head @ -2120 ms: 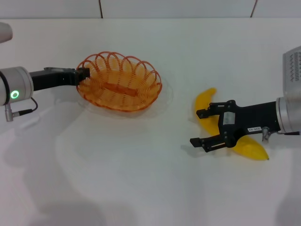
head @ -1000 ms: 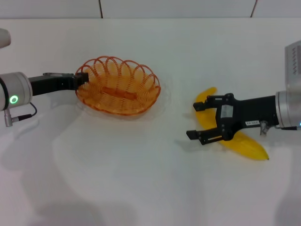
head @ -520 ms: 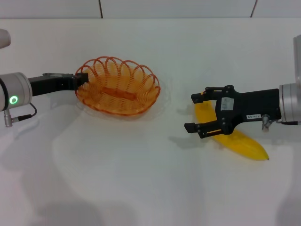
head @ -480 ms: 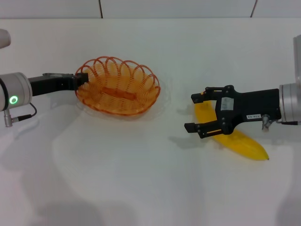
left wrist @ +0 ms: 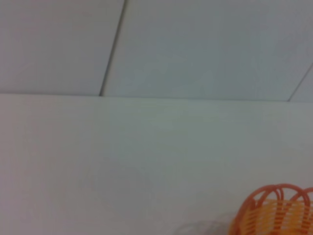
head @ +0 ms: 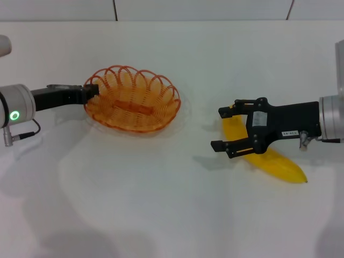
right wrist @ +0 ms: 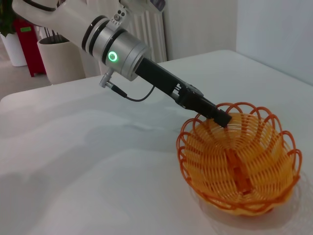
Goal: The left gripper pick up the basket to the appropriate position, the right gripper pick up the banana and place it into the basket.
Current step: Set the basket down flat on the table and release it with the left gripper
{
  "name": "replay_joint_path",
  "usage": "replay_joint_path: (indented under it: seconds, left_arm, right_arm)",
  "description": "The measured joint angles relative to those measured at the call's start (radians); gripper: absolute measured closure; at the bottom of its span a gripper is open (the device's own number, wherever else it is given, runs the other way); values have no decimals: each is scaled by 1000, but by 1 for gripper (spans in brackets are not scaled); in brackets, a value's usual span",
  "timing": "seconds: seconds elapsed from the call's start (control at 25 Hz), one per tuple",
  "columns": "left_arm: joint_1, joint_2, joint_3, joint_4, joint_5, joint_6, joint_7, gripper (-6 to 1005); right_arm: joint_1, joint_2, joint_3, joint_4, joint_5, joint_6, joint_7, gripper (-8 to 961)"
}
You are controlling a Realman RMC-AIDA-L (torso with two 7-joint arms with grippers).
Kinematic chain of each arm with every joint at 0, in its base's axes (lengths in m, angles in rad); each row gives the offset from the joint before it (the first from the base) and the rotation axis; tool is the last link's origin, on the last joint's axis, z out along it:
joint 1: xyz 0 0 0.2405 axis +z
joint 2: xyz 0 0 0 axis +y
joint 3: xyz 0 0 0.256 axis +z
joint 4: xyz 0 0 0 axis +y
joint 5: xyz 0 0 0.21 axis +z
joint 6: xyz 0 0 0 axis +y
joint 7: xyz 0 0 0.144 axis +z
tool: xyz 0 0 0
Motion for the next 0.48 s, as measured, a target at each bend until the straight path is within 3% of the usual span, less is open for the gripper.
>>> replay_joint_path:
  seconds: [0.48]
  left_arm:
    - [4, -1, 0, 1, 0, -2, 5, 916]
  right_arm:
    - [0, 0, 0, 4, -4, 3, 0, 60]
